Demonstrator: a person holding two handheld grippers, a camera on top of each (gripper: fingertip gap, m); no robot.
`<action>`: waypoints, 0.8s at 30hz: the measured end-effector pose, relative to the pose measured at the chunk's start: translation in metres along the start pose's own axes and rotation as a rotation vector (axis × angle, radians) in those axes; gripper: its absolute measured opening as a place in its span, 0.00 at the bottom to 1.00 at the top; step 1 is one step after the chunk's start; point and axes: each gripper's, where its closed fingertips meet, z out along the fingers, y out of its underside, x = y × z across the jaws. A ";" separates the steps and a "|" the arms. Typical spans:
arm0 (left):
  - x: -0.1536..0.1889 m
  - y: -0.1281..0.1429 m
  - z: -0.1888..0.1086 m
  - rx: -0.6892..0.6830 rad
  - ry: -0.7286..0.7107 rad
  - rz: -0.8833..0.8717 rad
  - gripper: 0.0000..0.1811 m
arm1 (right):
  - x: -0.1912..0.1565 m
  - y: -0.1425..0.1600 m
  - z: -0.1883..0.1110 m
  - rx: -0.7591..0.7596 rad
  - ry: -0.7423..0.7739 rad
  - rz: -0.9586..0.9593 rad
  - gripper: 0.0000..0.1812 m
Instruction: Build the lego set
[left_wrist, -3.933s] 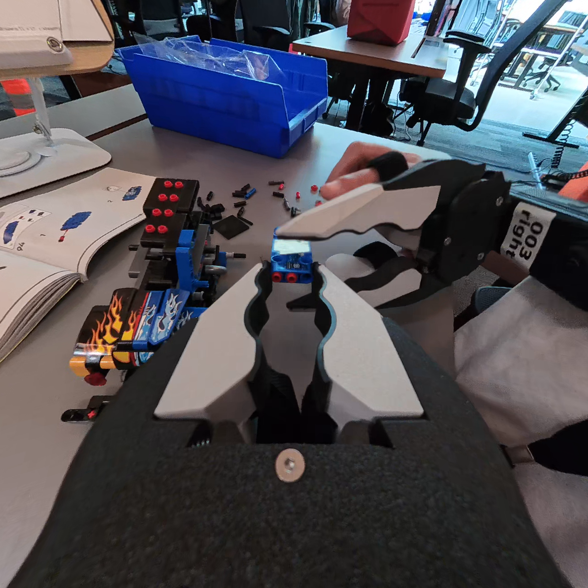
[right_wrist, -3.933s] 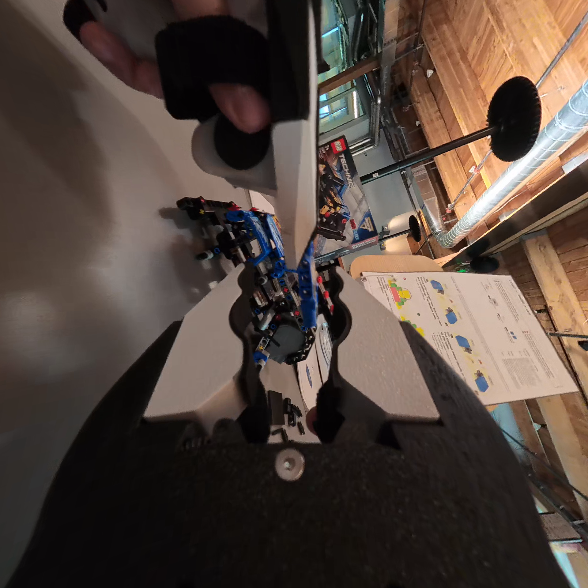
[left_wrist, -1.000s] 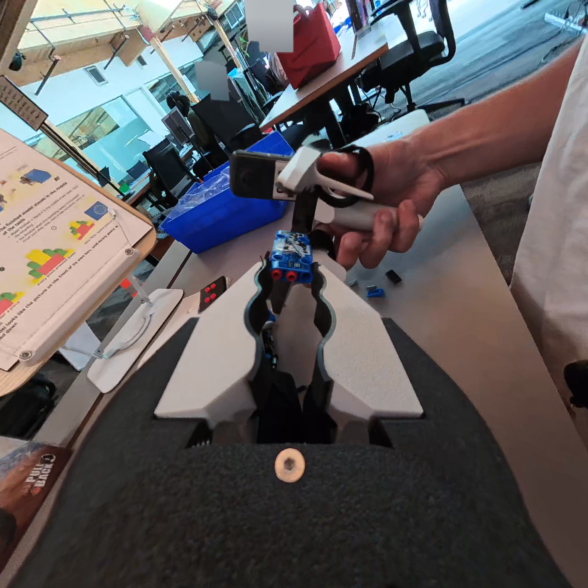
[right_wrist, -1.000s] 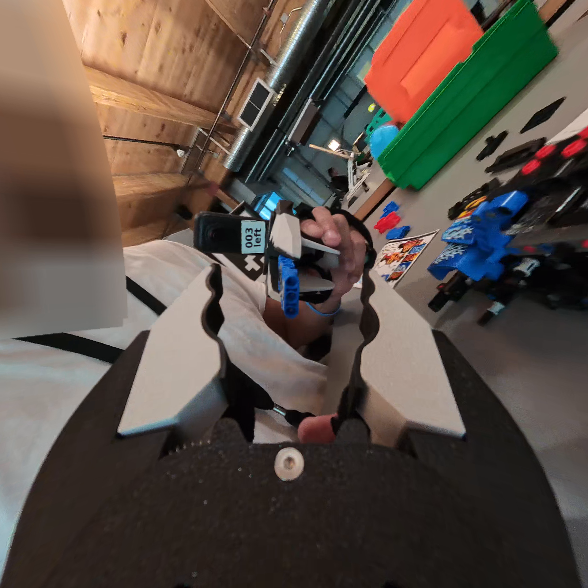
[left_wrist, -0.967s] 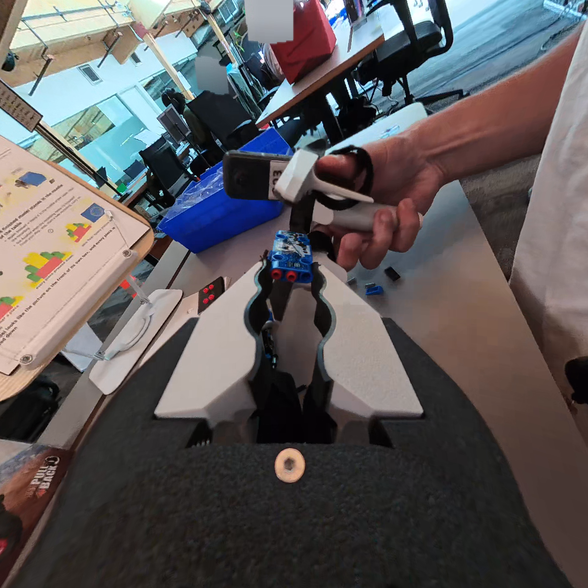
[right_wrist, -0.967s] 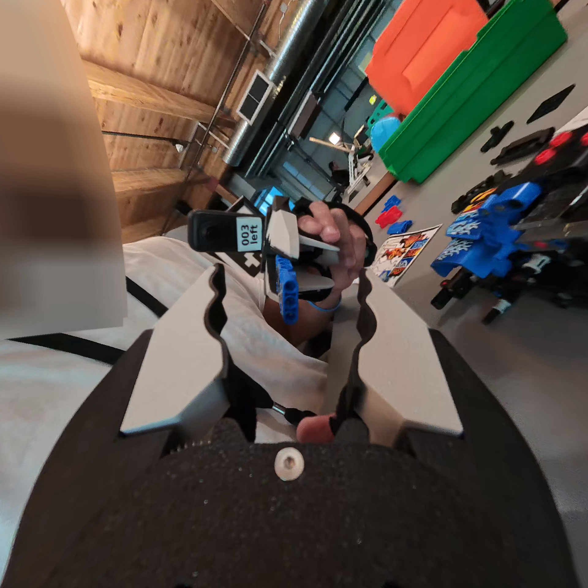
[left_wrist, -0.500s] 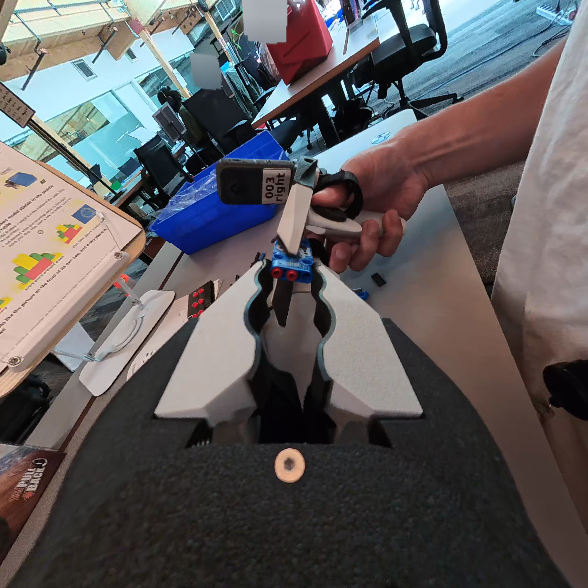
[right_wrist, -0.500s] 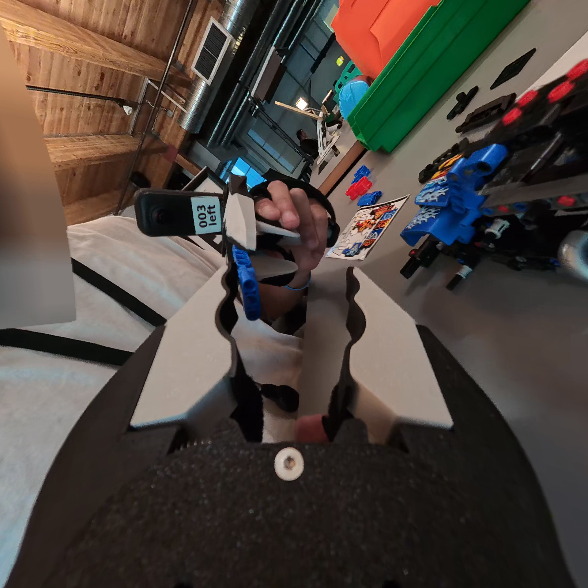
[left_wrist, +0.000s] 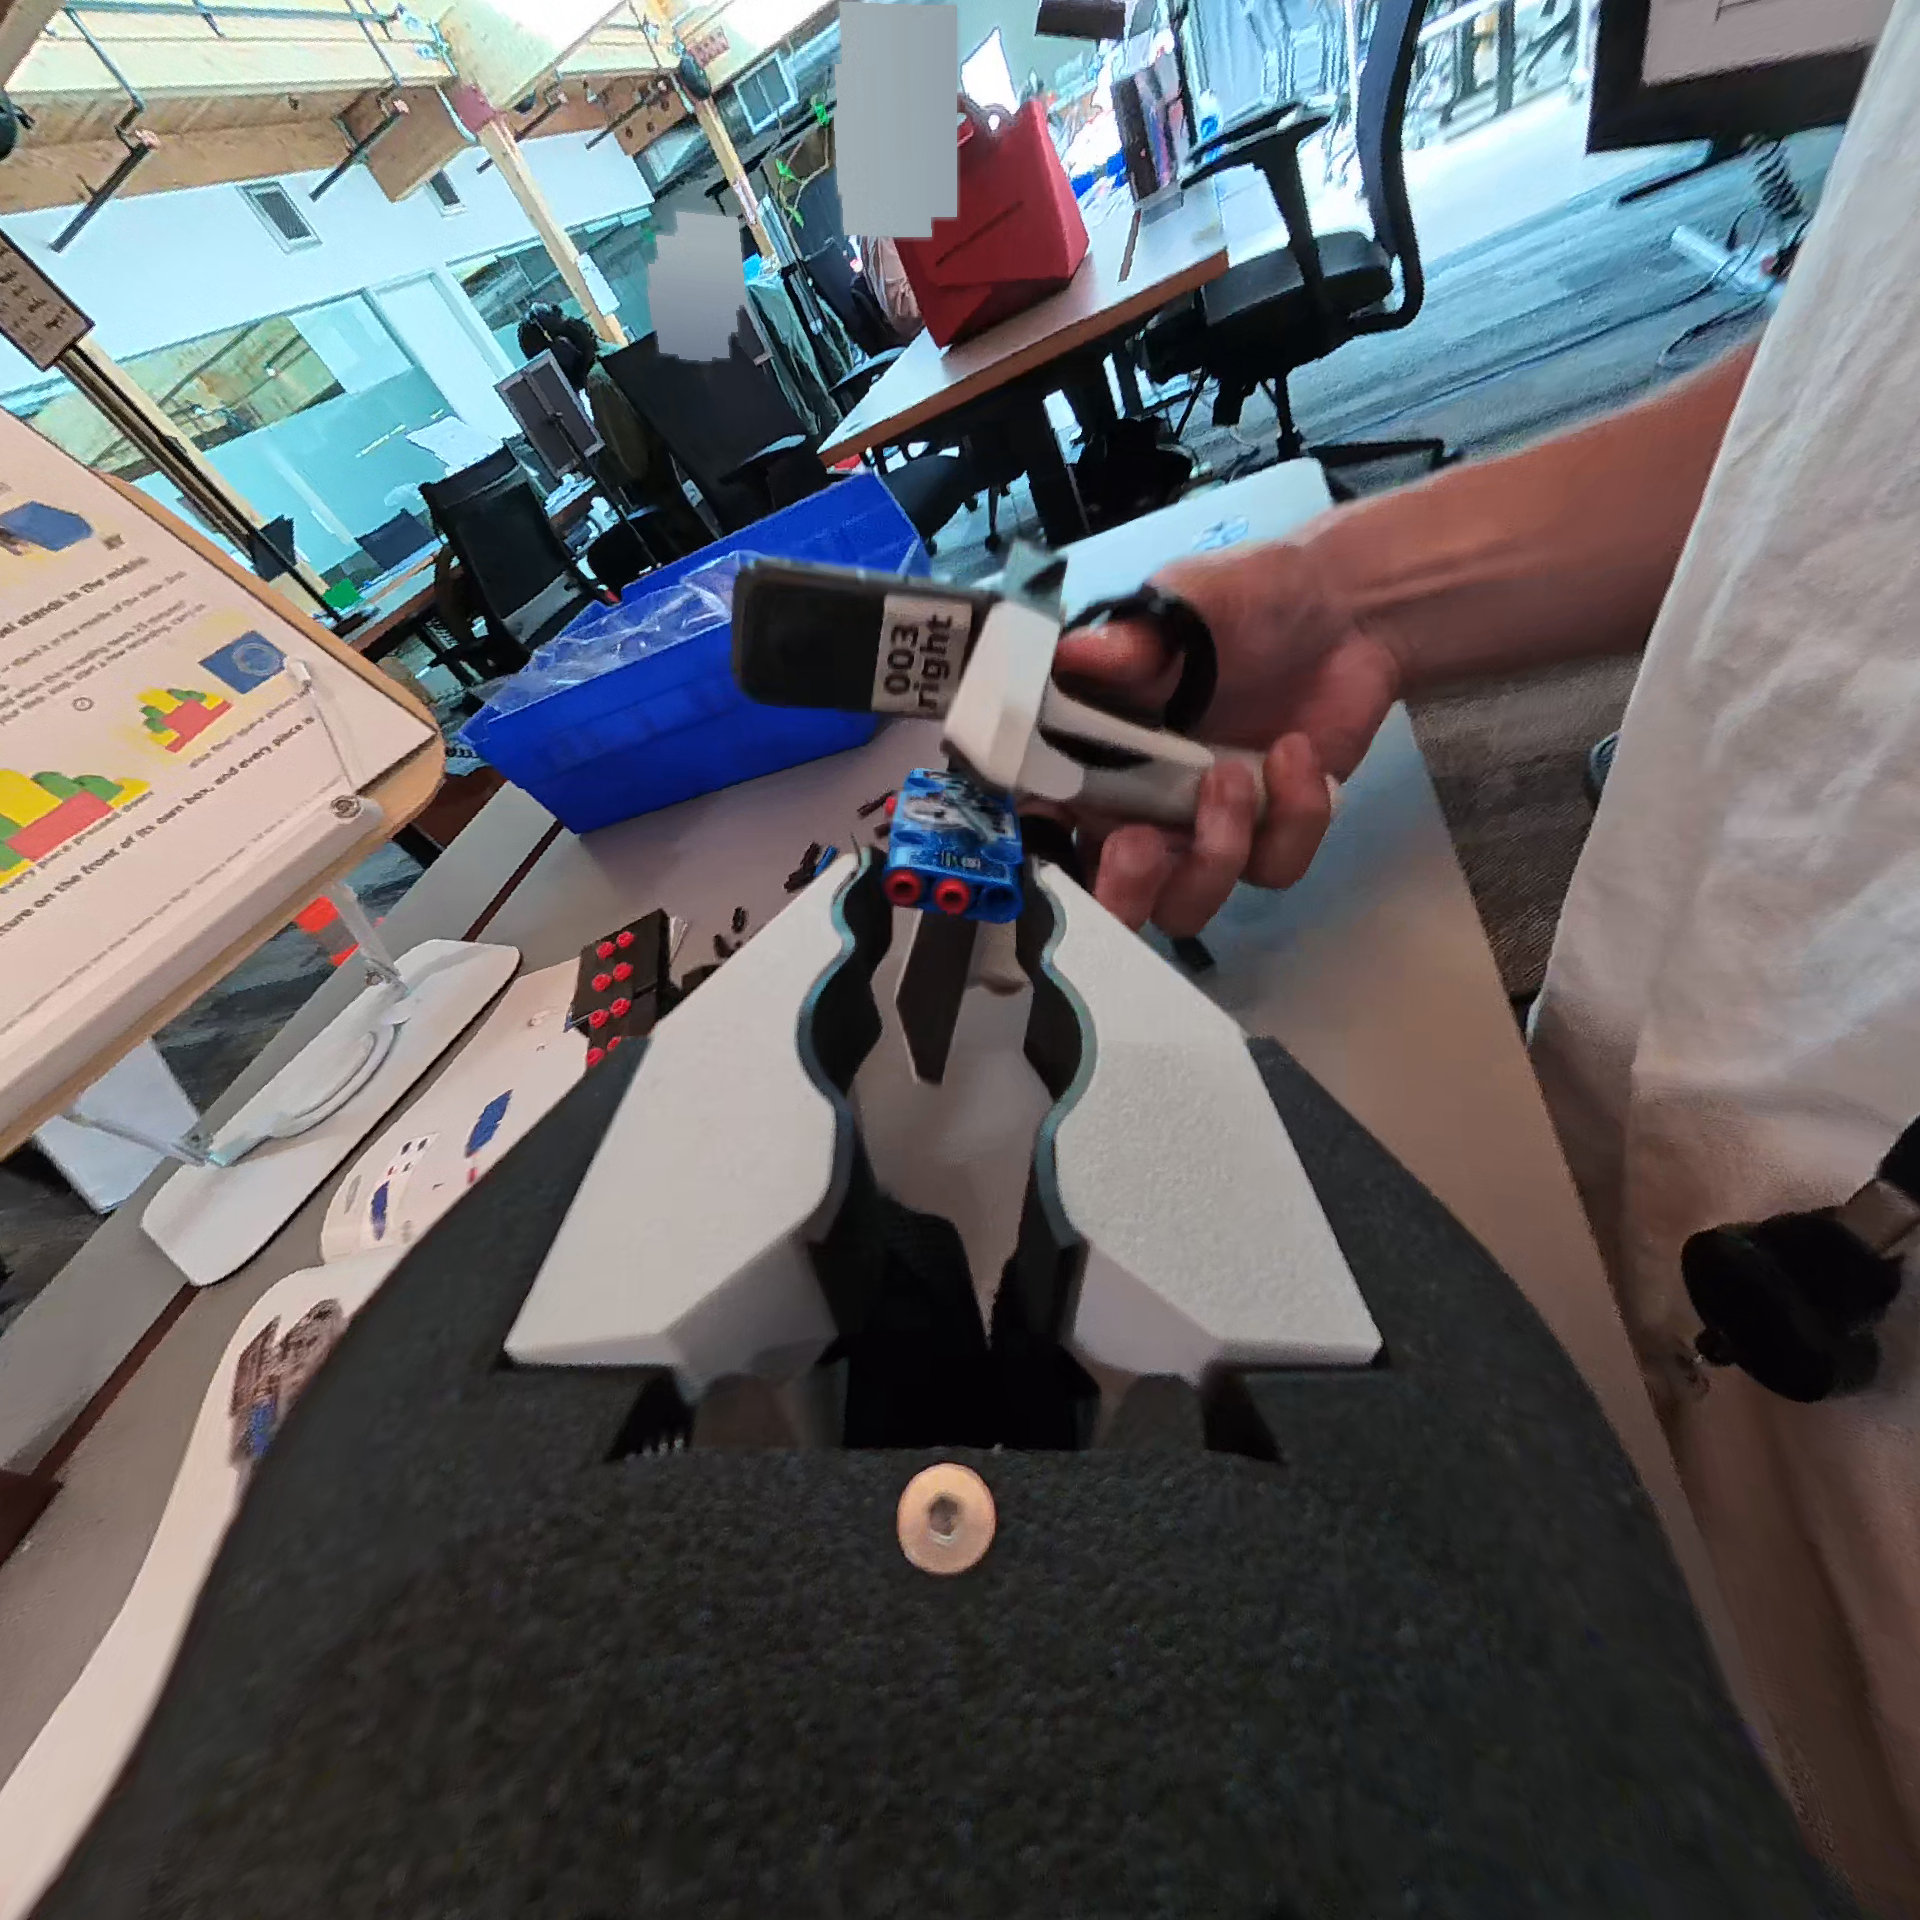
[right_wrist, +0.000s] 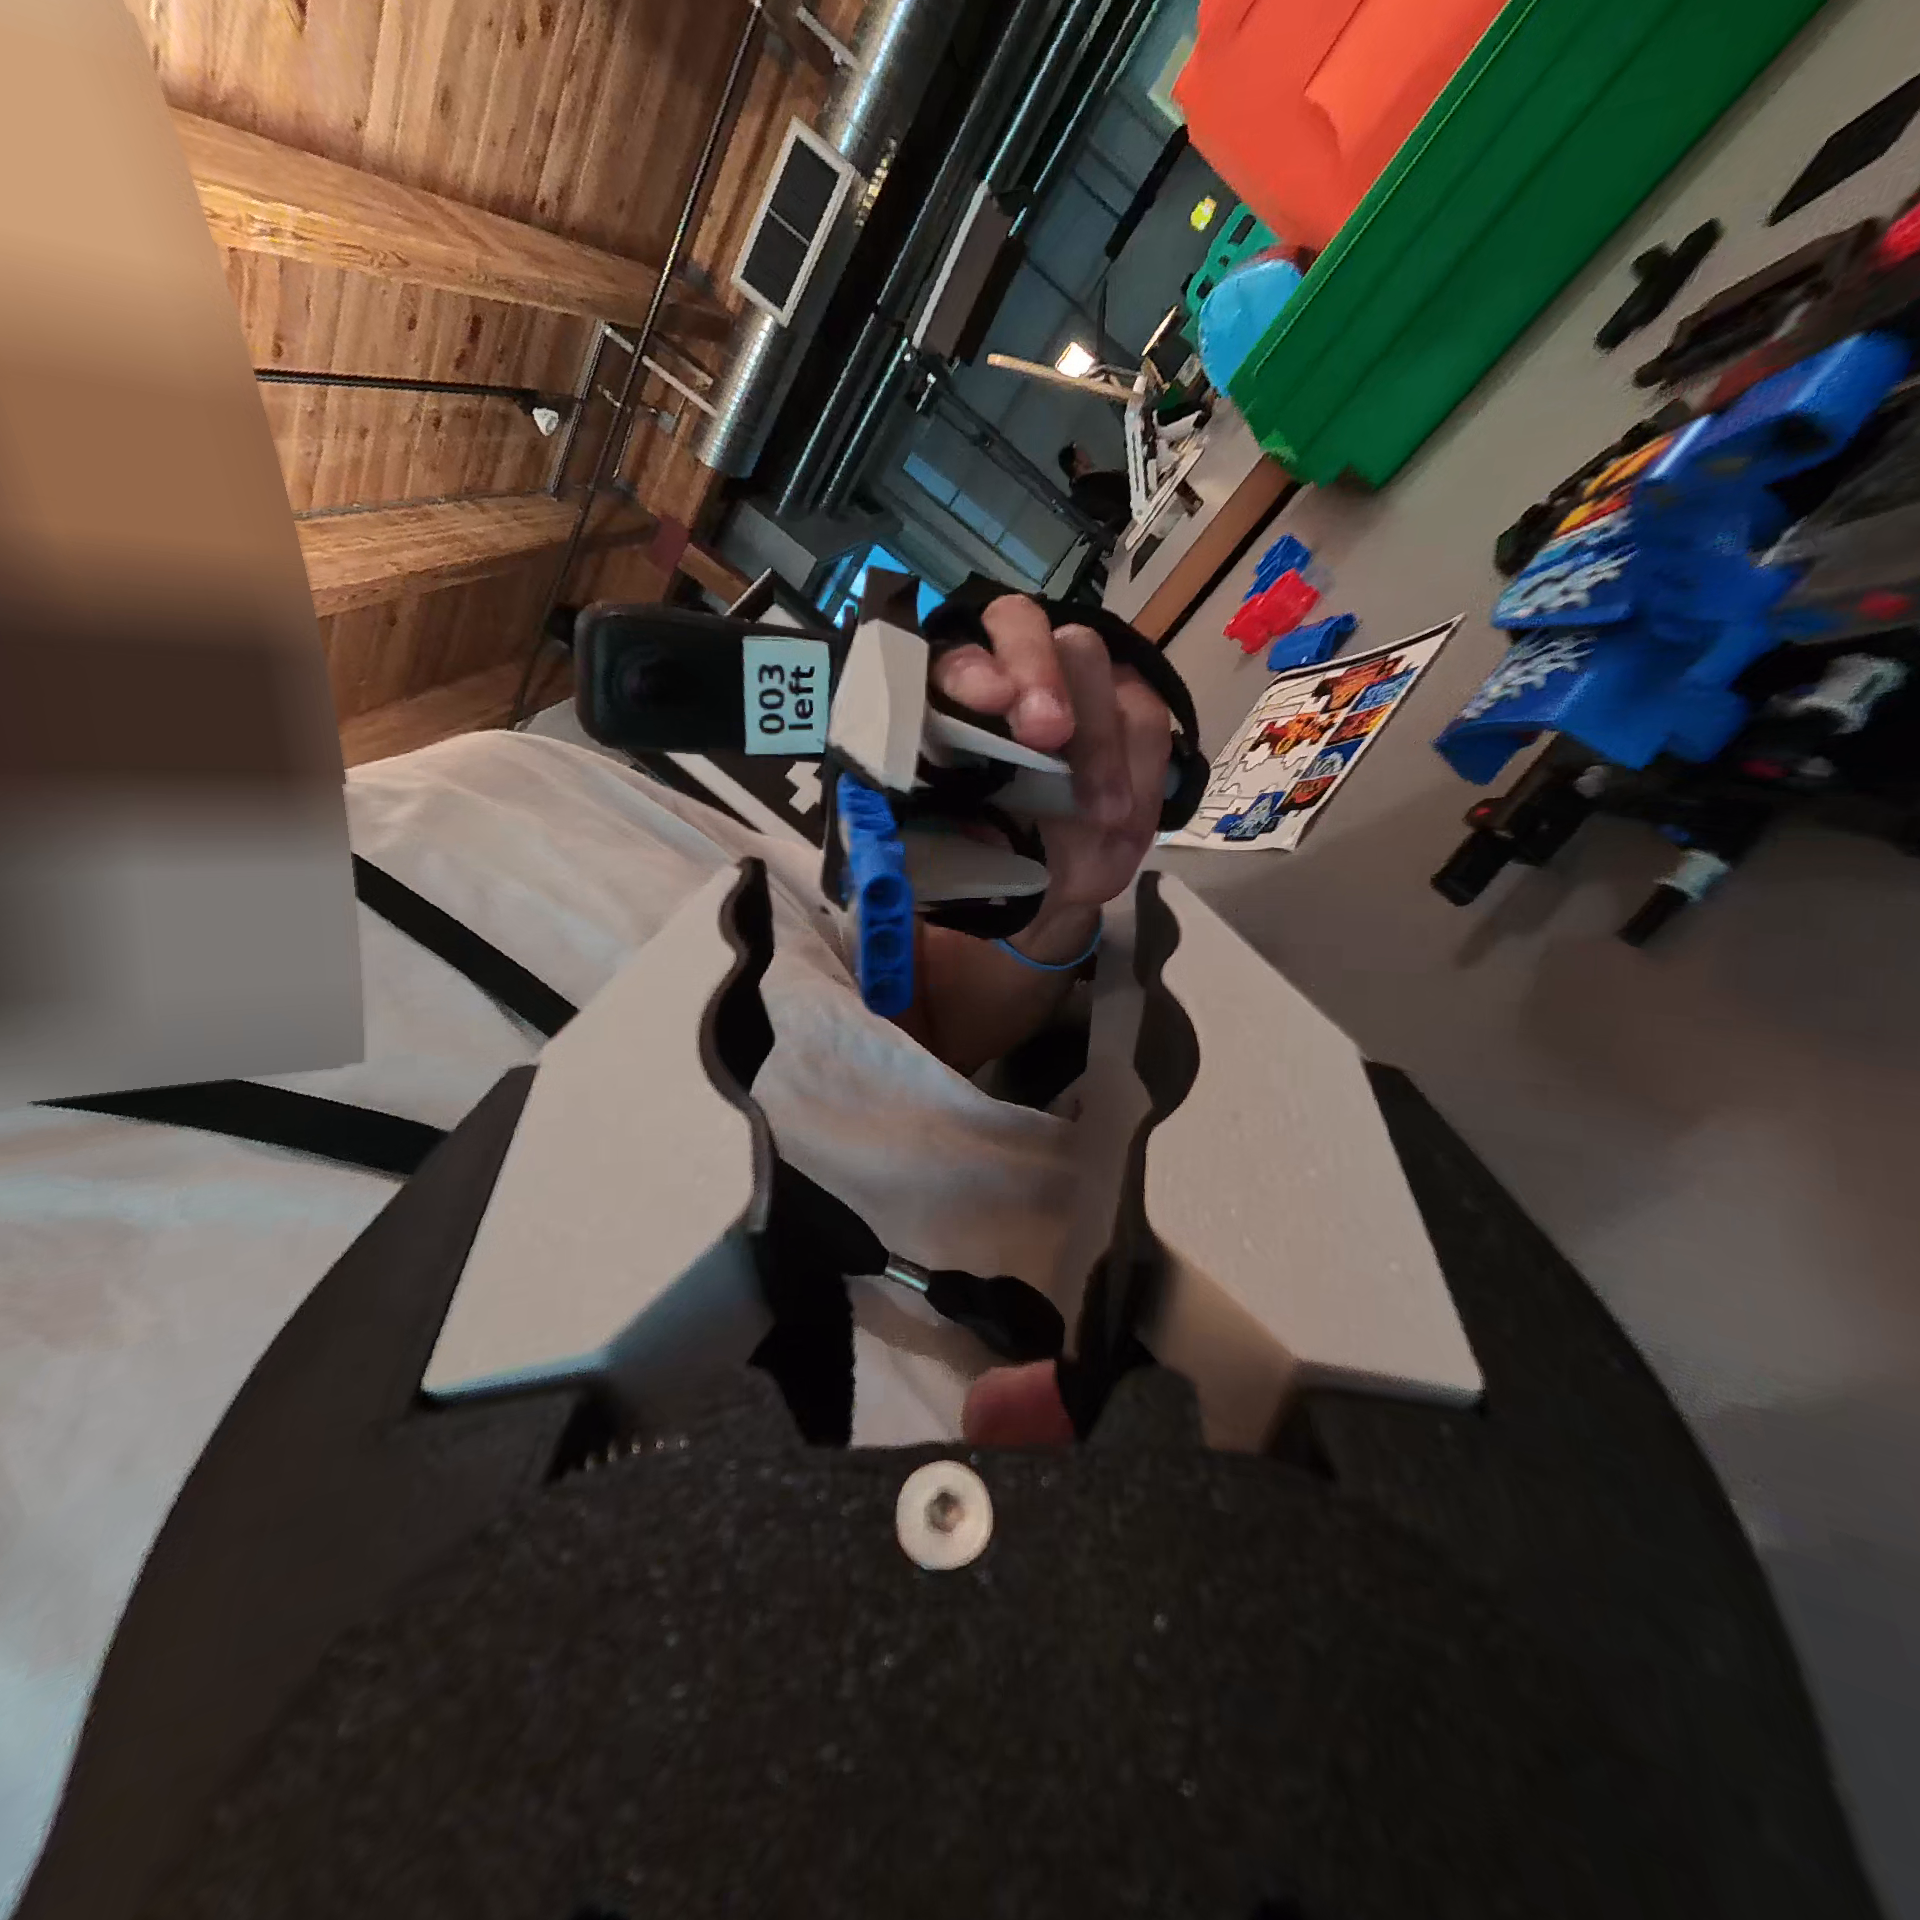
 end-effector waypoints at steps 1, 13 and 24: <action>0.001 -0.005 -0.001 0.020 0.009 -0.022 0.12 | 0.002 0.002 0.003 -0.003 0.001 0.007 0.37; 0.014 0.072 0.009 -0.310 -0.016 -0.448 0.13 | 0.035 -0.014 -0.082 0.025 0.498 -0.305 0.34; 0.037 0.119 0.027 -0.597 0.052 -0.559 0.13 | 0.047 -0.022 -0.135 0.014 0.861 -0.589 0.36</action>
